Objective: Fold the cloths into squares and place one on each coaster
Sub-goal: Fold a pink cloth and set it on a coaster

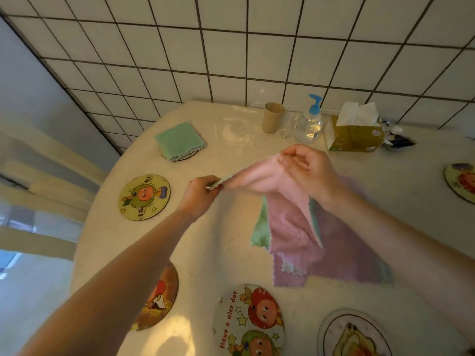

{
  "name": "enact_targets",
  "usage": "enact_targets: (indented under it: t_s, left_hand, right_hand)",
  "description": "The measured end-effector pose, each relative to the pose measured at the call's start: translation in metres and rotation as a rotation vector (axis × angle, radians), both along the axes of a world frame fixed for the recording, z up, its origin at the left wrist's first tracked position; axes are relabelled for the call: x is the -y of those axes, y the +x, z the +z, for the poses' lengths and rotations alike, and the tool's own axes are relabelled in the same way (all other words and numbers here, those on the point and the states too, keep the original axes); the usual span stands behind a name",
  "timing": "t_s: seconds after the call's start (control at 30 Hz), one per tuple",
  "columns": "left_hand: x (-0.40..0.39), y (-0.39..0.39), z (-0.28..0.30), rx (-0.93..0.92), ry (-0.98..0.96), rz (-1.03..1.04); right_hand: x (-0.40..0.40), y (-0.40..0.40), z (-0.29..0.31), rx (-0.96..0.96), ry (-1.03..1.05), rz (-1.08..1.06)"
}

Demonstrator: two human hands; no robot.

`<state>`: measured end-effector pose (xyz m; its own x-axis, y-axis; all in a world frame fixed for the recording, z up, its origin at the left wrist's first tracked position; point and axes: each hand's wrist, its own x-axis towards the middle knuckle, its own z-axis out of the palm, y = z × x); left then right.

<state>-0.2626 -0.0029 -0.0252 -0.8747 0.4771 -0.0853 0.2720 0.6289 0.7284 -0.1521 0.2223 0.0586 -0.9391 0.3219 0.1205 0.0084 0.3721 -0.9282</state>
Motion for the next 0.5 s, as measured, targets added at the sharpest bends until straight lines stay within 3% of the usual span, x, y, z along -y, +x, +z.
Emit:
enact_targets:
  t_s: [0.17, 0.3, 0.37, 0.5]
  left_hand:
    - [0.083, -0.033, 0.036, -0.037, -0.113, 0.107]
    - [0.129, -0.050, 0.075, -0.046, 0.074, 0.296]
    - [0.146, -0.050, 0.090, -0.170, 0.114, 0.319]
    - [0.192, -0.021, 0.096, -0.381, 0.005, 0.233]
  right_hand:
    - [0.025, -0.034, 0.009, 0.061, 0.242, -0.039]
    - [0.061, -0.053, 0.022, -0.048, 0.303, -0.036]
    - [0.082, -0.055, 0.025, -0.121, 0.268, -0.035]
    - [0.115, -0.031, 0.009, -0.190, 0.352, 0.025]
